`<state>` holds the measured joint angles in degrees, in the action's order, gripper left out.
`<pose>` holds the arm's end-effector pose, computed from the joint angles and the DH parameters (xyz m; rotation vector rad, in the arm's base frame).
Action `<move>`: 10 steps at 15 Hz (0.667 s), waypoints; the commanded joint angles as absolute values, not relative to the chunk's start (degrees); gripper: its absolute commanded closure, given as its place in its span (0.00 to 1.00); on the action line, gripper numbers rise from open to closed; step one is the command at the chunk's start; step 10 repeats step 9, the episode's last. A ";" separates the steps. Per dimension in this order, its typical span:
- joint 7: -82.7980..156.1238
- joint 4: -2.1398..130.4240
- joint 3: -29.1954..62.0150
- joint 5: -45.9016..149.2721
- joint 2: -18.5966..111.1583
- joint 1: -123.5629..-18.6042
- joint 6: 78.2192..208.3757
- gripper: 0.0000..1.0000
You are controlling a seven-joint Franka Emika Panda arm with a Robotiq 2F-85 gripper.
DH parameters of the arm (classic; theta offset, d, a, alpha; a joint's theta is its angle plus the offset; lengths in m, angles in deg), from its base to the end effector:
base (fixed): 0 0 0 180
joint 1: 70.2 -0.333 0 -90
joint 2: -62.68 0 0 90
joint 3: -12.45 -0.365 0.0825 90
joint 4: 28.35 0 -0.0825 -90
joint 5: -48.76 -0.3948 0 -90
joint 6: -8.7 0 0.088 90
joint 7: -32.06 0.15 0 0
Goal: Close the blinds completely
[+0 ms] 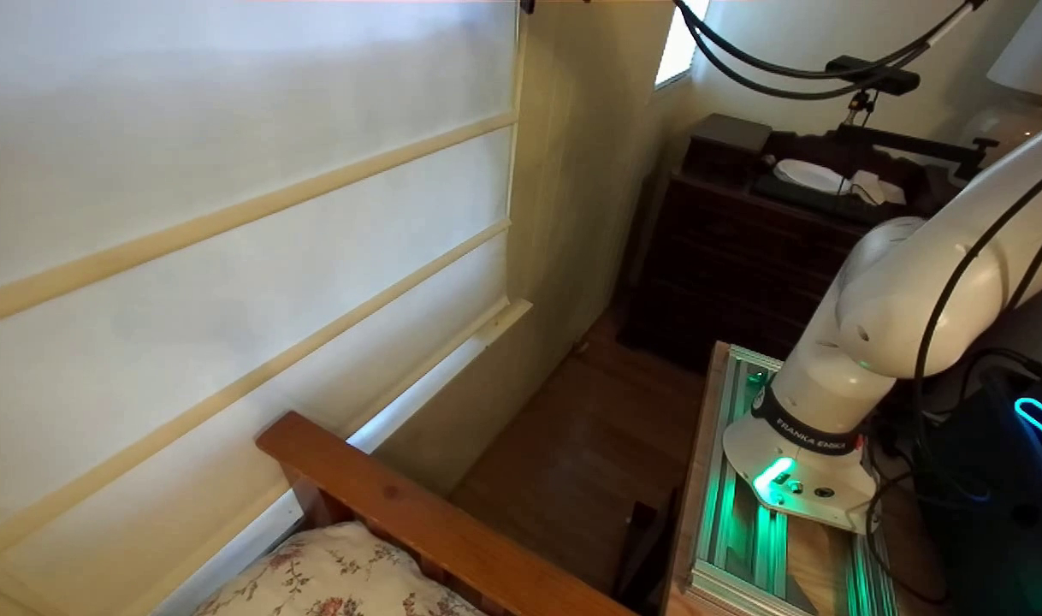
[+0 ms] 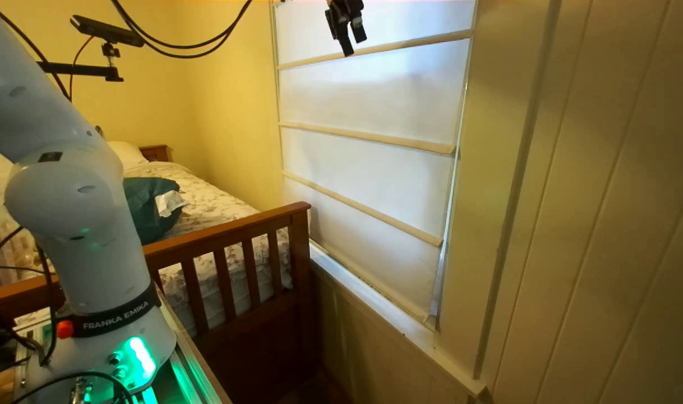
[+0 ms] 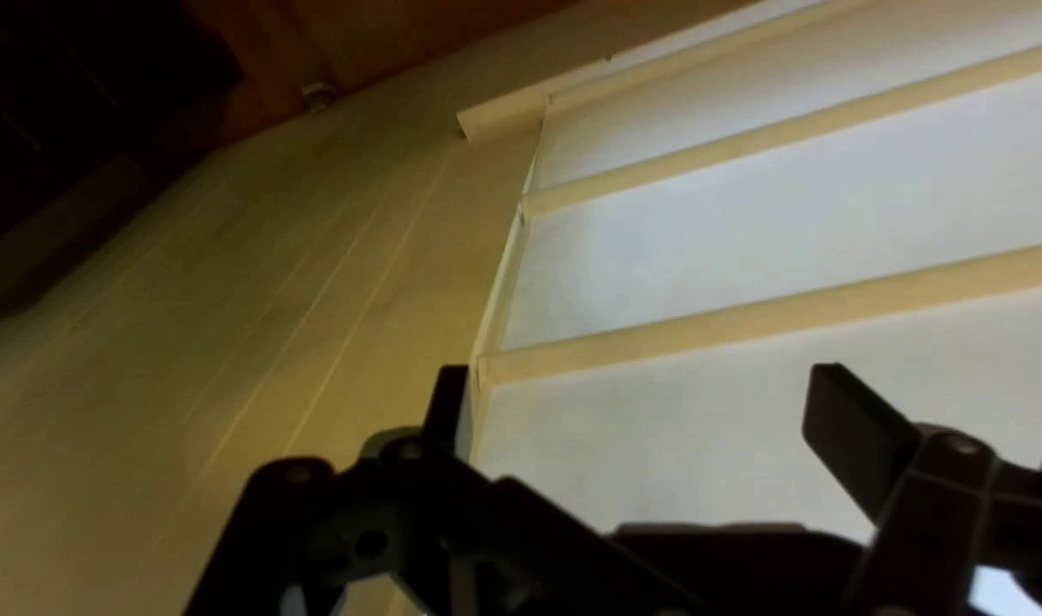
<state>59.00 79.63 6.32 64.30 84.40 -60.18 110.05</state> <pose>0.4517 -0.0547 0.6937 2.7561 -0.7359 0.4563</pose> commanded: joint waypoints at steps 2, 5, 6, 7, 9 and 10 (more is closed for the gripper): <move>54.62 81.26 9.60 58.89 83.48 -63.39 104.44 0.00; 54.74 81.51 9.78 59.29 82.99 -63.61 104.02 0.00; 53.63 81.95 10.29 58.43 82.61 -63.84 103.16 0.00; 53.01 82.24 10.61 58.07 82.28 -63.94 102.91 0.00; 52.55 82.31 10.82 58.00 81.94 -64.04 102.85 0.00; 52.55 82.31 10.82 58.00 81.94 -64.04 102.85 0.00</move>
